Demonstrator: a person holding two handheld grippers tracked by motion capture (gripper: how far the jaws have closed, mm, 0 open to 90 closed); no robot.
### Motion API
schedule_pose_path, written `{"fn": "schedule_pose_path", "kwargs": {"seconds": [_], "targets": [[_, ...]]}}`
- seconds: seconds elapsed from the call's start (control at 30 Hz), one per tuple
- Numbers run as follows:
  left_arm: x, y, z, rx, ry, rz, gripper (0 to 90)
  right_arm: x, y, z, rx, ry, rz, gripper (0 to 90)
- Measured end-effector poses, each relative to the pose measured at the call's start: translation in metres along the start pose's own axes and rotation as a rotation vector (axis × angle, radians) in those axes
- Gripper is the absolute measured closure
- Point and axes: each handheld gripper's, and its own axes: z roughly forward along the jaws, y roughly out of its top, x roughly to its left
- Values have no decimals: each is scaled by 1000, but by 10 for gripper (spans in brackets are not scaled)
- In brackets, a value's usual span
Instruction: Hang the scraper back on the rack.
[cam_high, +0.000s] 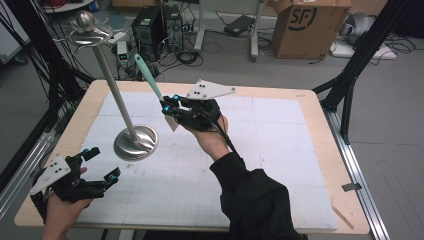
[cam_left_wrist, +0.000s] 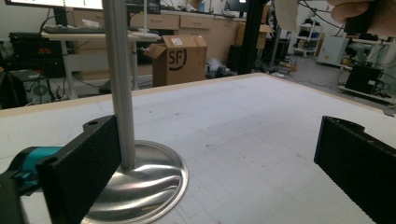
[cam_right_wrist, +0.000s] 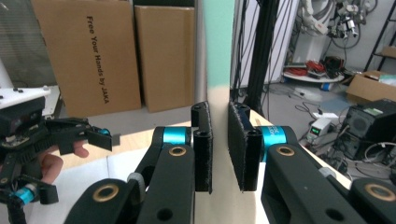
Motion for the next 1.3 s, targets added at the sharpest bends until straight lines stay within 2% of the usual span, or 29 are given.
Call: {"fn": "schedule_pose_path", "kwargs": {"seconds": [0.17, 0.33, 0.7, 0.93, 1.3], "targets": [[4, 2, -8, -17, 22, -10, 17, 4, 5, 9, -11, -10, -3, 805], [4, 2, -11, -19, 24, -10, 17, 8, 10, 16, -25, -43, -22, 805], [4, 2, -14, -21, 29, -10, 17, 18, 19, 28, -45, -81, -29, 805], [4, 2, -16, -23, 31, -11, 17, 22, 19, 35, -52, -91, -37, 805], [4, 2, -18, -20, 34, -9, 17, 22, 18, 47, -62, -101, -22, 804]]}}
